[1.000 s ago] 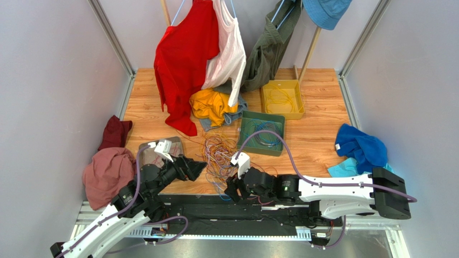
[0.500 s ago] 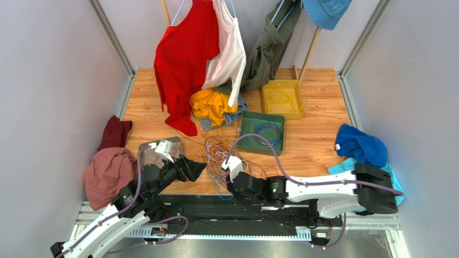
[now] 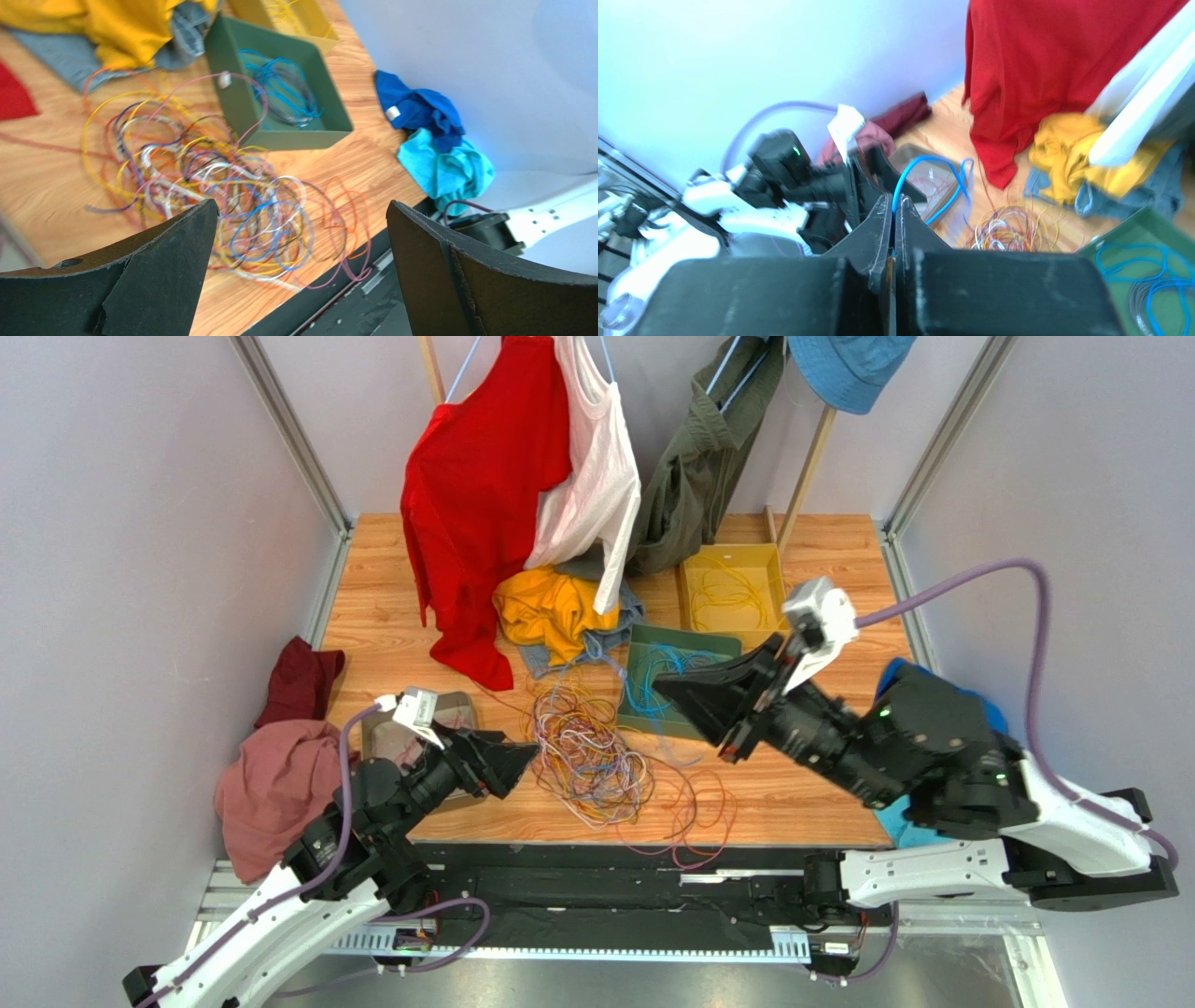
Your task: Untangle the cables
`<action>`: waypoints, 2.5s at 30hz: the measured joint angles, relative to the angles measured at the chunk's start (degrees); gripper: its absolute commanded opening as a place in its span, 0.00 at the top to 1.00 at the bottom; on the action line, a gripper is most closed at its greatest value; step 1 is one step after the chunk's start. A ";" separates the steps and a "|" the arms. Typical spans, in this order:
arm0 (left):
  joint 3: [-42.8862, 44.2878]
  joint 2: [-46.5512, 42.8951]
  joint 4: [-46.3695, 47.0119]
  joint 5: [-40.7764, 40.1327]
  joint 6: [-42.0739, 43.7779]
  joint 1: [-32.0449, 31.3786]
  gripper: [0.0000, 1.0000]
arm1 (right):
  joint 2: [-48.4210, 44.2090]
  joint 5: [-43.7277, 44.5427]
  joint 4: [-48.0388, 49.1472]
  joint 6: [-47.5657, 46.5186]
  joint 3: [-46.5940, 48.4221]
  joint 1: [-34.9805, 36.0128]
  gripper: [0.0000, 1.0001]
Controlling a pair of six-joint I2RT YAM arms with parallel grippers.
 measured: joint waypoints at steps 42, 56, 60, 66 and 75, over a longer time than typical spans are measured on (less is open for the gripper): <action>-1.77 -4.17 -16.31 -8.92 -8.00 0.00 0.03 | 10.47 -11.65 3.58 7.21 -22.69 -45.88 1.00; -1.79 -2.73 -16.15 -8.85 -8.17 0.00 0.03 | 18.82 -16.26 10.84 8.52 -28.20 -52.54 1.00; -1.84 -1.66 -15.43 -8.28 -8.15 0.00 0.03 | 22.12 -20.37 11.56 10.01 -30.21 -52.59 0.53; -1.84 0.28 -14.38 -7.89 -7.91 0.00 0.03 | 19.69 -19.82 9.97 10.49 -30.47 -43.25 0.38; -1.84 1.11 -14.45 -7.89 -8.07 0.00 0.04 | 11.61 -16.83 11.87 10.34 -33.81 -23.23 0.44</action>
